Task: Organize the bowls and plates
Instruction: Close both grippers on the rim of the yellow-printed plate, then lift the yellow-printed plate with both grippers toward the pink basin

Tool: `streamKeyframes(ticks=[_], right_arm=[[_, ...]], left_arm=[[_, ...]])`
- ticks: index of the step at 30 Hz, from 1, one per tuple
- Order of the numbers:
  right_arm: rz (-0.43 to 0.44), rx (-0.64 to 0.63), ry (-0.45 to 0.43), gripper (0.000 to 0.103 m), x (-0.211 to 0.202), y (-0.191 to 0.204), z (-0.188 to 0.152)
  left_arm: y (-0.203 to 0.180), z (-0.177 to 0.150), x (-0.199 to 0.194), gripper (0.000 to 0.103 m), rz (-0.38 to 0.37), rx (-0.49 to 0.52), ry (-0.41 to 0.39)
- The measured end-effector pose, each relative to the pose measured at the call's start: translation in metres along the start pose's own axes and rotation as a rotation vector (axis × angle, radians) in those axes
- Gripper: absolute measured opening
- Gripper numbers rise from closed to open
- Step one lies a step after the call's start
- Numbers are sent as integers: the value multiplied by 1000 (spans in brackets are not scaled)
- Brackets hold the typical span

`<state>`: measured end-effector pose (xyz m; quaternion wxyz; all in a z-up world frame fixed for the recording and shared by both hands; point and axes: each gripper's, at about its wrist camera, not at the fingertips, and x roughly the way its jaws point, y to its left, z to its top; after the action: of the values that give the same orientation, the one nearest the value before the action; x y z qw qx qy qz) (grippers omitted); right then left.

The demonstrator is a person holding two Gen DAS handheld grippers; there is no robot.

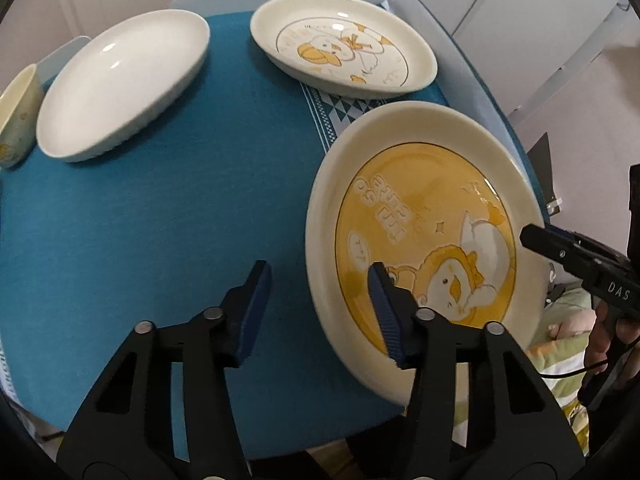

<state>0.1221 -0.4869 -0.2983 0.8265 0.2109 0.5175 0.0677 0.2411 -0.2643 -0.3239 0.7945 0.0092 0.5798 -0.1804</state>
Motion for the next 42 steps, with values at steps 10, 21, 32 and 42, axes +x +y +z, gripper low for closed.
streamKeyframes(ticks=[10, 21, 32, 42], right_arm=[[14, -27, -4, 17, 20, -9, 14], [20, -22, 0, 17, 20, -12, 14], [27, -57, -7, 17, 16, 10, 25], [47, -100, -8, 17, 21, 85, 28]], left_arm=[[-3, 1, 0, 24, -15, -2, -8], [-8, 4, -1, 24, 13, 8, -30], [13, -2, -35, 24, 31, -23, -72], [79, -24, -94, 24, 61, -68, -116]])
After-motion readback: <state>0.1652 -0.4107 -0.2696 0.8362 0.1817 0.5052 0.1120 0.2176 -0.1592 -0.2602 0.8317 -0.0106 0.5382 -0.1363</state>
